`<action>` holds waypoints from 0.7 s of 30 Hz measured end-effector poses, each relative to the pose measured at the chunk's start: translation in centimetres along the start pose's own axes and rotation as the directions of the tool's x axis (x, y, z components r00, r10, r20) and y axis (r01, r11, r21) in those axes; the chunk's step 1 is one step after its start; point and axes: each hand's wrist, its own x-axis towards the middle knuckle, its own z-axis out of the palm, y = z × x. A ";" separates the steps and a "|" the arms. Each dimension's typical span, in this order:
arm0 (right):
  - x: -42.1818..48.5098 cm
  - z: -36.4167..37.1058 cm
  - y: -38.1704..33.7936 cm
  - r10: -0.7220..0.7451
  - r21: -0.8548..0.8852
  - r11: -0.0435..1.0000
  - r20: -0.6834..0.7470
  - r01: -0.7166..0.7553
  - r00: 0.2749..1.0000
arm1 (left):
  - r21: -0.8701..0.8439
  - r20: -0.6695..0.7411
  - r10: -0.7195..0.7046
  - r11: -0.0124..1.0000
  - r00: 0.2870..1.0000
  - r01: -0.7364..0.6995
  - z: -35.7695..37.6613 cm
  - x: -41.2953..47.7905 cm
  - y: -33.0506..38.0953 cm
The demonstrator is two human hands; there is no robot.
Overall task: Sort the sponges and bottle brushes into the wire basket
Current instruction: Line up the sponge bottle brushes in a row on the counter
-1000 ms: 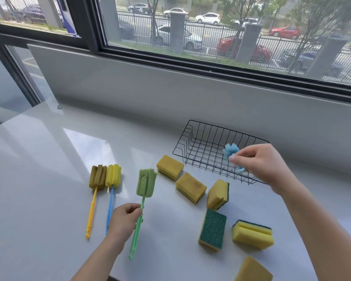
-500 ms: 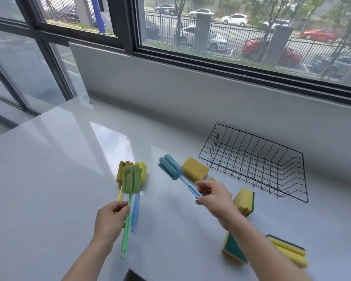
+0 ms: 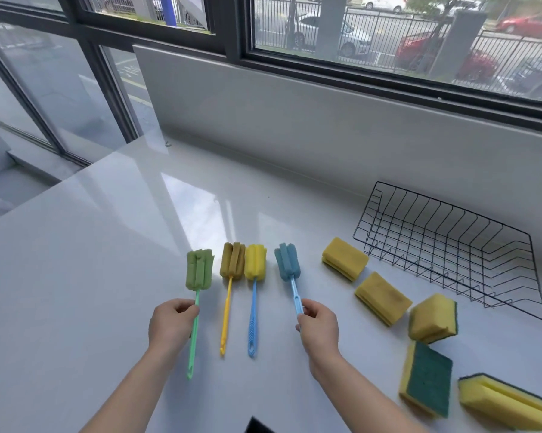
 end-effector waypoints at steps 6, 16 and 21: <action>0.0 2.5 1.5 0.037 -0.030 0.999 -0.060 -0.039 0.997 | 0.086 0.015 0.012 0.996 1.000 -0.013 0.7 2.1 0.2; 0.9 3.8 1.7 -0.018 -0.240 0.971 -0.066 0.001 0.998 | 0.214 0.054 0.039 0.976 0.998 -0.050 1.3 4.1 0.1; 1.4 4.4 1.8 -0.062 -0.326 0.944 -0.028 0.050 0.998 | 0.246 0.087 0.052 0.967 0.995 -0.072 1.2 4.4 0.2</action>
